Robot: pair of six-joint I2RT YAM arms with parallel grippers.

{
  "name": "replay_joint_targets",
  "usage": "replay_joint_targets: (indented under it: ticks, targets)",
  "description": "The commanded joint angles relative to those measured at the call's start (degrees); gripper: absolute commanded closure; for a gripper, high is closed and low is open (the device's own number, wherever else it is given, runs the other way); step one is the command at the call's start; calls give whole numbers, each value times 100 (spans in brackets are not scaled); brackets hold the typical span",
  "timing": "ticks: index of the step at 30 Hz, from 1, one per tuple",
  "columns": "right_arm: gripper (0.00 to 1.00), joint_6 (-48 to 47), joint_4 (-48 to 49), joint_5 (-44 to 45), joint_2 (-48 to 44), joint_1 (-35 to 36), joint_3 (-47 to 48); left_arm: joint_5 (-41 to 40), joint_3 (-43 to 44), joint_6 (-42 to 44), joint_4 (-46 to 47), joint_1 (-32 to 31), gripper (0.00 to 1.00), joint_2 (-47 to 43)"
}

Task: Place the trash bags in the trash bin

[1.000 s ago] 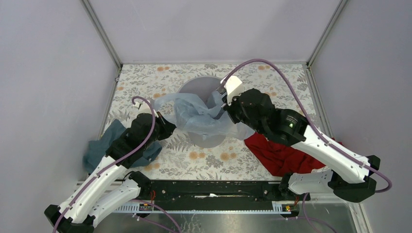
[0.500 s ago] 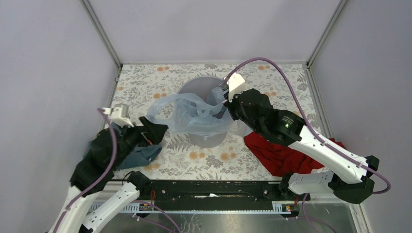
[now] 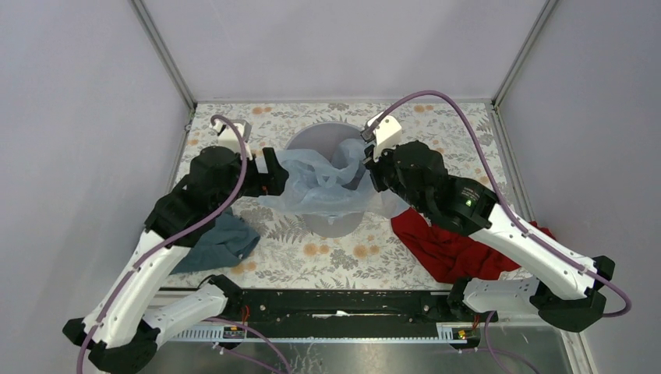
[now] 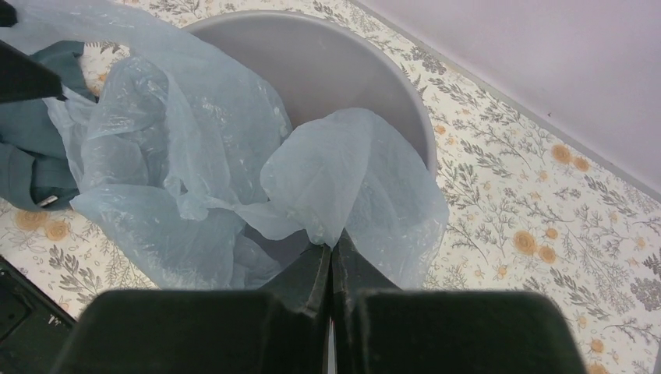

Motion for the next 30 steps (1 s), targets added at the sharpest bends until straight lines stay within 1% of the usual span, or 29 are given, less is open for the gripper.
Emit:
replay_joint_targets:
  ticks: [1, 2, 3, 6, 7, 10, 11, 12, 14, 18, 19, 20, 21, 23, 25, 27, 30]
  targets:
    - [99, 60, 266, -107, -114, -156, -65, -446, 198, 161, 307, 23, 1, 173]
    - [96, 73, 256, -99, -123, -200, -77, -558, 222, 93, 301, 29, 1, 240]
    - [90, 106, 246, -94, -128, -252, -79, -568, 200, 56, 345, 38, 2, 286]
    - [87, 147, 219, -124, -141, -359, -80, -498, 128, -25, 456, 72, 6, 440]
    - [83, 153, 194, -76, -135, -374, -75, -532, 149, -39, 435, 84, 8, 505]
    - [60, 181, 170, 213, -116, -416, -34, -625, 220, -26, 409, 131, 18, 643]
    - [54, 186, 171, 279, -103, -424, -21, -651, 236, -18, 414, 157, 23, 683]
    - [52, 190, 171, 305, -85, -442, 0, -647, 261, 3, 418, 201, 28, 733]
    - [52, 191, 146, 329, -25, -459, 60, -602, 301, 51, 444, 264, 41, 826]
    - [62, 239, 54, 525, 130, -488, 197, -503, 340, 86, 538, 360, 66, 957]
    - [64, 259, 37, 602, 157, -511, 220, -514, 343, 77, 568, 390, 74, 987]
    - [66, 283, 10, 688, 176, -551, 246, -528, 344, 73, 599, 432, 78, 1014]
    - [67, 287, 5, 751, 201, -615, 260, -559, 340, 72, 649, 479, 80, 1048]
    - [67, 287, -10, 801, 273, -801, 284, -639, 356, 36, 763, 586, 88, 1142]
    - [65, 287, 86, 799, 373, -976, 241, -688, 351, -60, 905, 697, 95, 1257]
    - [64, 287, 230, 701, 508, -1190, 195, -694, 336, -150, 1050, 816, 99, 1406]
    - [70, 276, 291, 448, 753, -1533, 295, -640, 312, -235, 1288, 1044, 100, 1535]
